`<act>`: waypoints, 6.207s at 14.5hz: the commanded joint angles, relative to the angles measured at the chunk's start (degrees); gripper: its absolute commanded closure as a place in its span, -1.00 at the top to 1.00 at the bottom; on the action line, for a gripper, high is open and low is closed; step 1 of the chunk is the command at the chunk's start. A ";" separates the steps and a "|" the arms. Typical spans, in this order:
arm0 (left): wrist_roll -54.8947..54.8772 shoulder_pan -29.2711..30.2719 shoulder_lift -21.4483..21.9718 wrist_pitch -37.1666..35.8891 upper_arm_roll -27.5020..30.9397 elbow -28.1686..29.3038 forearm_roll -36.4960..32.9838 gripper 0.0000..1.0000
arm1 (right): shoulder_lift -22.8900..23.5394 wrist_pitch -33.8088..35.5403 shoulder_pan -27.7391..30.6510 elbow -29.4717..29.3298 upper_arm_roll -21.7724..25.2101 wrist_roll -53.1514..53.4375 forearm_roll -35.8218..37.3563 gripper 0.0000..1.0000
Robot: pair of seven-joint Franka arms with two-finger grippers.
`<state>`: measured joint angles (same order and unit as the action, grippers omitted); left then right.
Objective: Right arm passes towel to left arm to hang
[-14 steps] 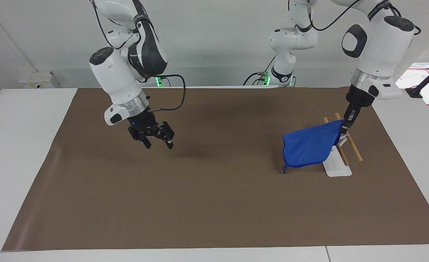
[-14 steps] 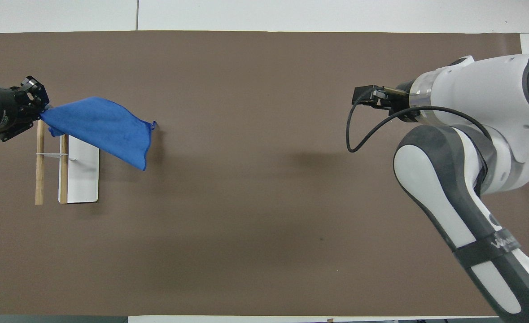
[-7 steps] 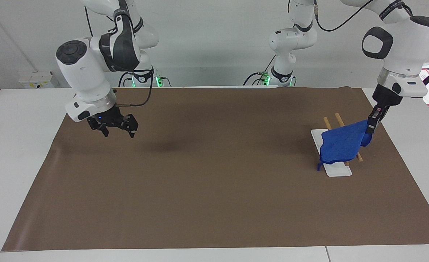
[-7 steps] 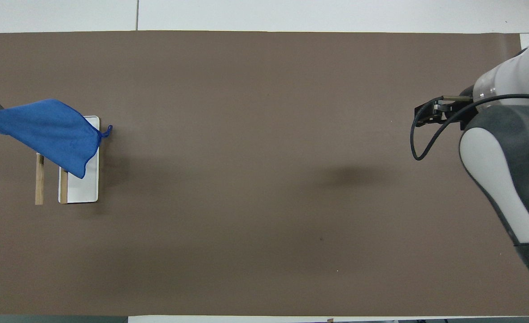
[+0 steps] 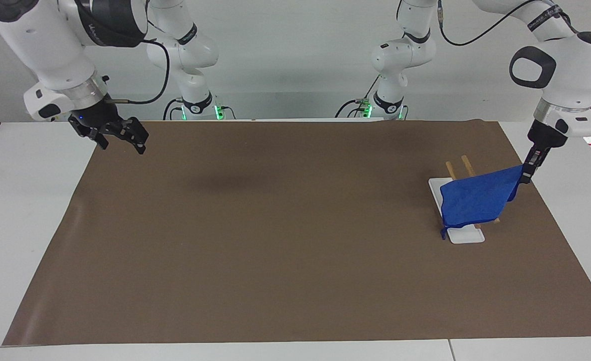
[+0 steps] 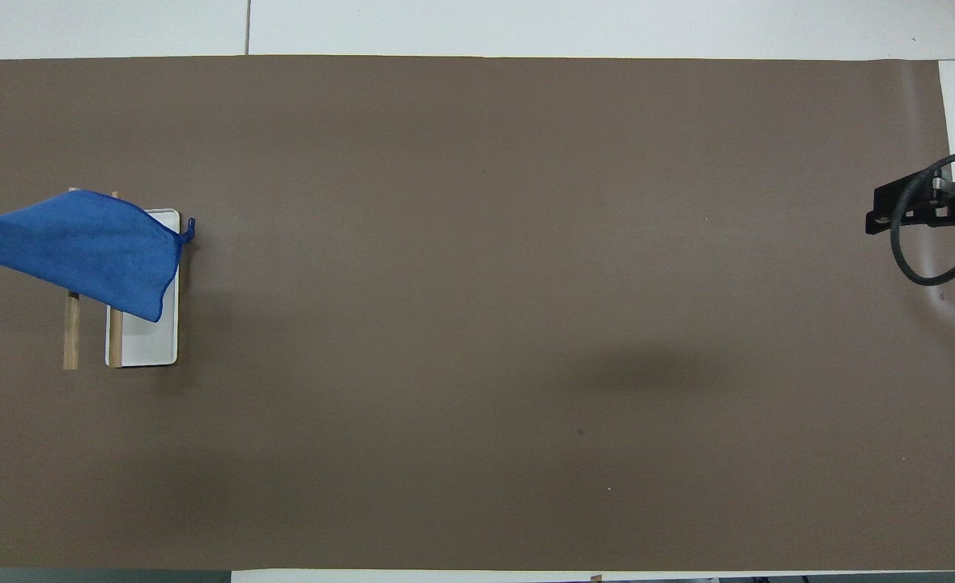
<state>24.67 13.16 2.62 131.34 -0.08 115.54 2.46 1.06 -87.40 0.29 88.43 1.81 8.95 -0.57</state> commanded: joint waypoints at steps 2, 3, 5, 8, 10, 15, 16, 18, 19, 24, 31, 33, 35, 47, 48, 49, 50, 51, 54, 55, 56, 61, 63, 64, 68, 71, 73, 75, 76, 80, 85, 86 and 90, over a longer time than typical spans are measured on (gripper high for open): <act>-0.33 2.74 0.63 6.38 -0.53 5.74 -1.05 -1.00 | -1.68 0.22 0.41 2.27 -0.84 -1.13 1.53 1.00; -0.33 2.84 0.37 7.52 -0.53 6.53 -1.05 -1.00 | -1.68 -0.14 0.50 2.27 -0.85 -1.21 1.44 1.00; -0.33 3.71 0.11 10.24 -0.53 8.38 -1.05 -1.00 | -1.85 0.12 0.24 2.45 -0.85 -1.13 1.44 1.00; -0.67 5.56 -1.38 13.32 -0.53 9.44 -1.05 -1.00 | -3.25 -6.09 -0.29 6.39 -1.02 -1.04 1.53 1.00; -0.68 6.44 -2.26 14.29 -0.53 9.35 -1.05 -1.00 | -3.17 -6.56 -0.29 6.32 -1.20 -1.39 1.97 1.00; -5.49 7.05 -2.71 14.91 -0.45 8.74 -1.05 0.49 | -3.26 -5.24 -0.38 6.05 -1.72 -2.01 2.50 1.00; -6.73 8.27 -2.88 14.74 -0.53 8.39 -1.05 0.69 | -3.17 -5.24 -0.38 6.05 -1.81 -1.92 2.50 1.00; -7.62 8.46 -3.49 14.21 -0.53 7.07 -1.05 1.00 | -3.26 -5.24 -0.38 6.05 -1.81 -2.01 2.50 1.00; -7.45 7.85 -4.02 13.86 -0.62 6.11 -1.05 1.00 | -3.26 -5.15 -0.38 6.05 -1.81 -2.01 2.50 1.00; -6.92 1.10 -8.76 -5.35 -0.71 -10.30 -1.05 1.00 | -3.26 -4.97 -0.38 6.05 -2.08 -2.01 2.50 1.00; -7.45 -12.00 -5.26 -17.85 -1.24 -11.92 -1.05 1.00 | -3.35 -4.27 -0.29 5.88 -2.16 -2.01 2.50 1.00; -7.36 -15.43 -4.12 -20.85 -1.41 -12.00 -0.96 1.00 | -3.52 -3.74 -0.29 5.88 -2.08 -2.01 2.41 1.00; -7.53 -16.50 -3.41 -22.87 -1.50 -12.27 -0.88 1.00 | -3.61 -4.35 0.32 6.57 -2.08 -1.83 2.24 1.00; -17.19 -16.59 -3.50 -37.20 -3.79 -20.88 -0.96 1.00 | -3.96 -3.74 0.59 6.76 -1.81 -2.01 2.06 1.00; -18.16 -16.67 -2.98 -37.21 -3.79 -20.27 -0.96 1.00 | -3.96 -3.74 0.50 6.76 -1.81 -1.92 2.06 1.00; -18.51 -17.54 -2.80 -37.29 -3.79 -19.83 -0.96 1.00 | -3.96 -3.74 0.42 6.76 -1.90 -1.92 2.06 1.00; -18.52 -18.16 -2.54 -37.38 -3.79 -19.39 -0.96 1.00 | -3.96 -3.92 0.50 6.84 -1.81 -1.92 2.06 1.00; -18.52 -18.25 -2.27 -37.38 -3.79 -18.86 -0.96 1.00 | -3.96 -3.92 0.50 6.84 -1.81 -1.92 2.15 1.00; -20.26 -18.26 -1.74 -36.77 -3.79 -17.89 -0.96 1.00 | -3.96 -3.92 0.50 6.84 -1.81 -2.01 2.15 1.00; -22.36 -18.17 -1.83 -36.42 -3.79 -18.15 -0.96 1.00 | -3.96 -3.92 0.42 6.84 -1.81 -2.01 2.15 1.00; -23.52 -18.17 -1.92 -36.50 -3.79 -18.16 -1.05 1.00 | -3.96 -3.92 0.41 6.84 -1.81 -2.01 2.15 1.00; -23.62 -17.46 -2.53 -37.38 -3.43 -19.74 -1.66 1.00 | -3.96 -3.92 0.33 6.84 -1.81 -2.01 2.32 1.00; -23.62 -17.46 -2.45 -37.47 -3.52 -19.83 -3.33 1.00 | -3.96 -3.92 0.15 6.84 -1.81 -1.92 2.32 1.00; -23.62 -17.46 -2.18 -37.38 -3.52 -19.74 -3.34 1.00 | -3.96 -3.92 0.15 6.84 -1.81 -1.92 2.32 1.00; -23.70 -17.20 -2.44 -36.33 -3.17 -20.00 -3.34 1.00 | -3.96 -3.92 -0.02 6.84 -1.81 -1.92 2.32 1.00; -23.62 -17.11 -2.44 -36.24 -2.99 -20.09 -3.42 1.00 | -3.96 -4.01 -0.20 6.76 -1.81 -1.92 2.32 1.00; -23.62 -17.03 -2.44 -36.15 -2.99 -20.00 -3.34 1.00 | -3.96 -4.01 -0.20 6.76 -1.81 -1.92 2.32 1.00; -23.79 -16.42 -2.44 -36.15 -2.99 -19.91 -3.34 1.00 | -3.96 -4.01 -0.20 6.76 -1.81 -1.92 2.32 1.00; -24.14 -16.06 -2.44 -36.15 -2.99 -19.91 -3.34 1.00 | -3.96 -4.01 -0.20 6.76 -1.81 -1.92 2.32 1.00; -24.32 -16.06 -2.27 -35.98 -2.99 -19.65 -3.34 1.00 | -3.96 -4.09 -0.11 6.76 -1.81 -1.92 2.32 1.00; -24.58 -16.06 -2.27 -35.89 -2.99 -19.47 -3.34 1.00 | -3.96 -4.09 -0.20 6.76 -1.81 -1.83 2.32 1.00; -25.02 -16.15 -2.27 -35.97 -2.99 -19.47 -3.34 1.00 | -3.96 -4.01 -0.20 6.76 -1.81 -1.92 2.41 1.00; -28.36 -16.15 -2.18 -36.24 -2.99 -19.47 -3.42 1.00 | -3.96 -4.01 -0.20 6.76 -1.81 -1.92 2.50 1.00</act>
<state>-1.64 -3.09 -0.04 94.89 -3.13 95.86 0.08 -1.53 -90.66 0.07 93.51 0.04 8.62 0.96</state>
